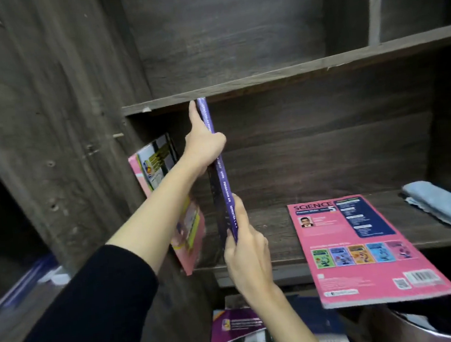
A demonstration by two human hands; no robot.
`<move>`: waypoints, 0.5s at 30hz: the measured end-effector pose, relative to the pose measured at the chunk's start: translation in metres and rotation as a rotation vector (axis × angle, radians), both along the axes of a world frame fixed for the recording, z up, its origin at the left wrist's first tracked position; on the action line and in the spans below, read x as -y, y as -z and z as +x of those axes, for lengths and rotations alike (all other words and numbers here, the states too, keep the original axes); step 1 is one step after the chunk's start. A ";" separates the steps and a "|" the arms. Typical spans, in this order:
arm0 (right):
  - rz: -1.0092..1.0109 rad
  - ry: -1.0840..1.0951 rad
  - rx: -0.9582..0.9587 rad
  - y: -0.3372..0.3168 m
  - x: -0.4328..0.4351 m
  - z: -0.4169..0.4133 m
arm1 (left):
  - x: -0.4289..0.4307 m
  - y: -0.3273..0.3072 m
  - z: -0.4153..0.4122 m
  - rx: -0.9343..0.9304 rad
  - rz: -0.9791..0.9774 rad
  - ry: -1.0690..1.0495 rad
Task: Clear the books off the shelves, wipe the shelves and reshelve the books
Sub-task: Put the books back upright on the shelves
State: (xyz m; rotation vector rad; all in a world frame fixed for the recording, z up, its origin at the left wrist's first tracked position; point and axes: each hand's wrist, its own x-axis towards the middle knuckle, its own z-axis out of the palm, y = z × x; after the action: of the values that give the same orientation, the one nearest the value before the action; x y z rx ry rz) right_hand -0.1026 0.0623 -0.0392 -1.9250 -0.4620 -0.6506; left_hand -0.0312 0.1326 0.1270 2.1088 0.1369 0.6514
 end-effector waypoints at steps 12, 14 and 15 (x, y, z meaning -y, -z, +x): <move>-0.027 -0.088 0.200 0.026 -0.068 -0.010 | -0.067 0.008 -0.063 0.110 0.166 -0.174; -0.056 -0.081 0.184 0.031 -0.074 -0.008 | -0.070 0.014 -0.072 0.133 0.207 -0.162; -0.053 -0.087 0.170 0.033 -0.076 -0.006 | -0.071 0.018 -0.075 0.146 0.220 -0.155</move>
State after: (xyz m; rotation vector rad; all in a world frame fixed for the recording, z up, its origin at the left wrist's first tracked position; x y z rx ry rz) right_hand -0.1085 0.1386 -0.0719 -1.8965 -0.6717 -0.7548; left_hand -0.1061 0.2040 0.1086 2.2663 0.1543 0.9473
